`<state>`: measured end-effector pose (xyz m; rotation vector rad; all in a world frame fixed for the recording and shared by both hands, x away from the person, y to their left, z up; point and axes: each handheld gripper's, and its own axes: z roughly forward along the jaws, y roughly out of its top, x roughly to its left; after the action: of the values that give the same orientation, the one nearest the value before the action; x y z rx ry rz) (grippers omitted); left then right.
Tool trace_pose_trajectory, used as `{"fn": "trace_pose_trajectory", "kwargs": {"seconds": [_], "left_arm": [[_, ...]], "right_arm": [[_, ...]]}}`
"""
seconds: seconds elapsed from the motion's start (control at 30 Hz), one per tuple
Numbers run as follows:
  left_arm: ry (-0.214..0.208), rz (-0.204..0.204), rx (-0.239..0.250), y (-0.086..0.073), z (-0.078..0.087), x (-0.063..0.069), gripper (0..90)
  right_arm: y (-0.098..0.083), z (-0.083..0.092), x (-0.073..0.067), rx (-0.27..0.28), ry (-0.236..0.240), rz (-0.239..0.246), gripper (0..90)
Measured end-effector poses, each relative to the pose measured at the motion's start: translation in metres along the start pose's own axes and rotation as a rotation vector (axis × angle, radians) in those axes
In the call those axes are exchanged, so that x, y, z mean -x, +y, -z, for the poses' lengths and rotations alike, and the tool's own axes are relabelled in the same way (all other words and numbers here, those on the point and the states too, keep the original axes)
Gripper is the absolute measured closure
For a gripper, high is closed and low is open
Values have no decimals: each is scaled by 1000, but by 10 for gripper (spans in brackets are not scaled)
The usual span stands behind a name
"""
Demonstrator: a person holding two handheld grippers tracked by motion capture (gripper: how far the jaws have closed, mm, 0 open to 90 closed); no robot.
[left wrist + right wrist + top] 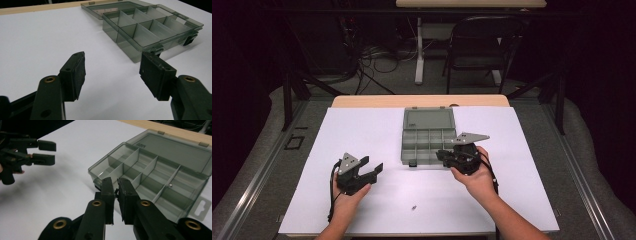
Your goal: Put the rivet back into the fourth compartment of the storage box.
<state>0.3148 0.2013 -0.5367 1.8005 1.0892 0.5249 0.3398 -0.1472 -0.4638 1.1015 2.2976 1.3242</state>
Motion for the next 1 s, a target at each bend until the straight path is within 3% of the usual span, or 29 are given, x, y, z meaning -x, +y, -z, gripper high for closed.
{"fn": "trace_pose_trajectory", "kwargs": {"seconds": [0.43, 1.0], "left_arm": [[0, 1, 1, 0, -1, 0, 373], [-1, 1, 1, 0, -1, -1, 373]], "right_arm": [[18, -10, 24, -8, -81, -19, 832], [14, -36, 53, -20, -168, -73, 832]]}}
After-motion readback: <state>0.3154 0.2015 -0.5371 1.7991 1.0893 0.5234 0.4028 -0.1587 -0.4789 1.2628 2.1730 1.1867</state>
